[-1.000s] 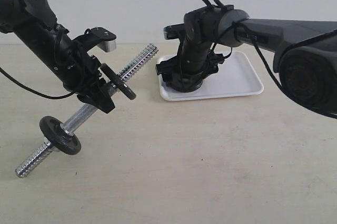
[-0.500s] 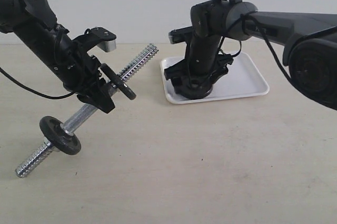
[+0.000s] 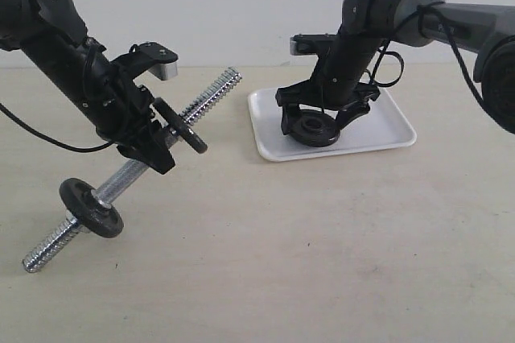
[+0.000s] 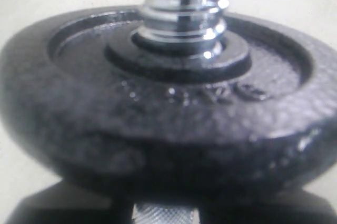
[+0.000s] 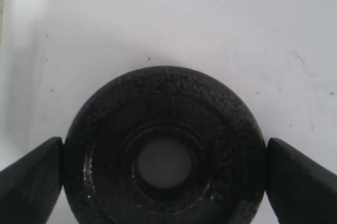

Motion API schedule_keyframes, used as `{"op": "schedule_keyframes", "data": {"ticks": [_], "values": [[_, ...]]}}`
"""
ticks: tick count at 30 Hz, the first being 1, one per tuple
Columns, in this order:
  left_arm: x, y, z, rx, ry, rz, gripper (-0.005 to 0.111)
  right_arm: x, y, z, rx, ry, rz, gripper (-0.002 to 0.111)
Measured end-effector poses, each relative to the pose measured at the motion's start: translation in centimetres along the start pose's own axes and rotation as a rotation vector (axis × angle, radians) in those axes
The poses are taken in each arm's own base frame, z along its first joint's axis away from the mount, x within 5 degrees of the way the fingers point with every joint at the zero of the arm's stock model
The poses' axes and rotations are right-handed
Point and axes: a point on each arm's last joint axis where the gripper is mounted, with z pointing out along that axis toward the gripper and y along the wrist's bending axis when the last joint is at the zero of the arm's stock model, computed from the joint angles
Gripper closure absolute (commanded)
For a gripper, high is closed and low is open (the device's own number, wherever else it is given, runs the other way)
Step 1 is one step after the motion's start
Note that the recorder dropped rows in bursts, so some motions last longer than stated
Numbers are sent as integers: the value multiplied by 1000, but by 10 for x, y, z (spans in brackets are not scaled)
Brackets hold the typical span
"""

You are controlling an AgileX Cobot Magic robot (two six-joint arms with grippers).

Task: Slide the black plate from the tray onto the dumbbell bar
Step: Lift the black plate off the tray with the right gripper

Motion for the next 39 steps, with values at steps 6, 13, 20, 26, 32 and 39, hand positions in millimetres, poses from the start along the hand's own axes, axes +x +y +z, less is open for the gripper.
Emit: {"op": "schedule_keyframes", "data": {"ticks": [6, 13, 20, 26, 32, 39], "values": [[0, 0, 0, -2, 5, 4, 102, 1, 0, -1, -32, 9, -42, 108], [1, 0, 0, -1, 14, 11, 102, 1, 1, -9, -109, 10, -23, 108], [2, -1, 1, 12, 9, 41, 102, -7, -25, -44, -161, -73, 27, 108], [7, -4, 8, 26, 1, 61, 102, -11, -40, -68, -248, -134, 33, 108], [13, -5, 14, 24, 10, 78, 102, -10, -30, -72, -362, -134, -9, 108], [15, -4, 16, 19, 10, 93, 102, -5, -23, -75, -456, -94, -63, 108]]}}
